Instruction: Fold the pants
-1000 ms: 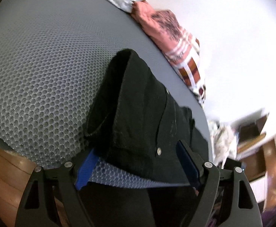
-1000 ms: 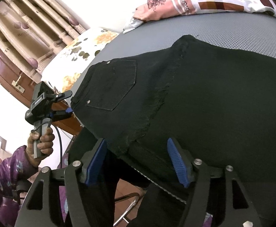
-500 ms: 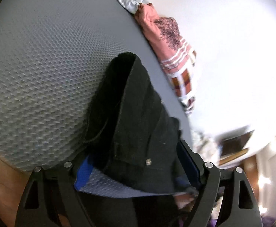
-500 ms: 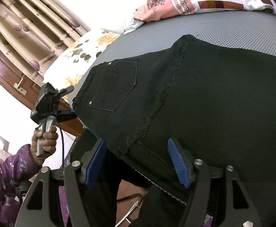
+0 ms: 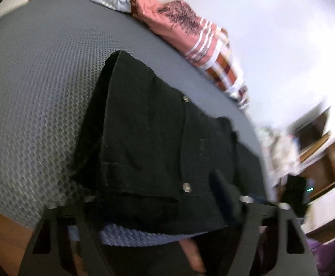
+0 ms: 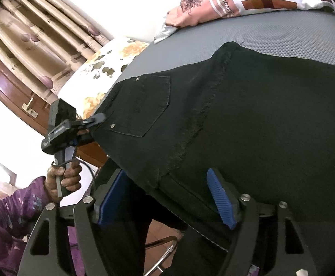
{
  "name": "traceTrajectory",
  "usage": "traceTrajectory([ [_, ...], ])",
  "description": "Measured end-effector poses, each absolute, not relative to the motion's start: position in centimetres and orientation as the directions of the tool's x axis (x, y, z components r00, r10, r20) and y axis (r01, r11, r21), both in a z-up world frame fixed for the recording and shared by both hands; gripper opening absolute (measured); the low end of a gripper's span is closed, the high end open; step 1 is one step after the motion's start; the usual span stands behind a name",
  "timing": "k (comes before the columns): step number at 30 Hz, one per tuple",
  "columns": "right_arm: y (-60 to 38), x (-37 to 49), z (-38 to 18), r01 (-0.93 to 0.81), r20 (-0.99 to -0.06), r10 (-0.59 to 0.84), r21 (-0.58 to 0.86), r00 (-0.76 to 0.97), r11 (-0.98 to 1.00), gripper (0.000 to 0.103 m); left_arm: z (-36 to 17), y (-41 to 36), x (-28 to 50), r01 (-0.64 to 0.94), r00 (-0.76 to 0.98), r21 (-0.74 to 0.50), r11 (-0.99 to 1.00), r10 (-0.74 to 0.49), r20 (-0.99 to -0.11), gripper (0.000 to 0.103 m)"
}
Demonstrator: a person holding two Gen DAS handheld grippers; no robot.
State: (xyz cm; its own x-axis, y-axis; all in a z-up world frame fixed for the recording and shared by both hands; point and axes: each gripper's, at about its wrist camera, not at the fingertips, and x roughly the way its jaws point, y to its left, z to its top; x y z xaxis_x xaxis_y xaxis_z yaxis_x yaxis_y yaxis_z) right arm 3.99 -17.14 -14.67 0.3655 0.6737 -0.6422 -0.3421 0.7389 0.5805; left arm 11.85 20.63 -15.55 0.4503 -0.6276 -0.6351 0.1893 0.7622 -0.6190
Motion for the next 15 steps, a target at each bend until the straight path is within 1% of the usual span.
traceTrajectory([
  [1, -17.1, 3.9, -14.7, -0.343, -0.641, 0.674, 0.581, 0.366, 0.738, 0.071, -15.6, 20.5, 12.1, 0.180, 0.447, -0.612, 0.770, -0.618, -0.647, 0.051],
  [2, -17.1, 3.9, -14.7, -0.344, -0.640, 0.676, 0.582, 0.365, 0.737, 0.071, -16.0, 20.8, 12.3, 0.149, 0.438, -0.631, 0.761, -0.623, -0.648, 0.042],
  [4, -17.2, 3.9, -14.7, -0.343, -0.635, 0.680, 0.588, 0.365, 0.733, 0.071, -16.7, 21.9, 13.0, 0.057, 0.424, -0.705, 0.707, -0.657, -0.624, 0.039],
  [6, -17.3, 4.0, -14.8, -0.341, -0.631, 0.685, 0.594, 0.365, 0.729, 0.071, -16.7, 22.5, 13.1, 0.004, 0.426, -0.758, 0.652, -0.687, -0.588, 0.037],
  [9, -17.4, 3.9, -14.8, -0.337, -0.625, 0.688, 0.600, 0.368, 0.726, 0.070, -15.1, 21.2, 12.8, 0.052, 0.435, -0.698, 0.714, -0.646, -0.628, 0.037],
  [15, -18.1, 4.2, -14.9, -0.312, -0.603, 0.705, 0.634, 0.374, 0.708, 0.070, -10.8, 17.7, 12.4, 0.114, 0.476, -0.635, 0.764, -0.603, -0.640, 0.035],
])
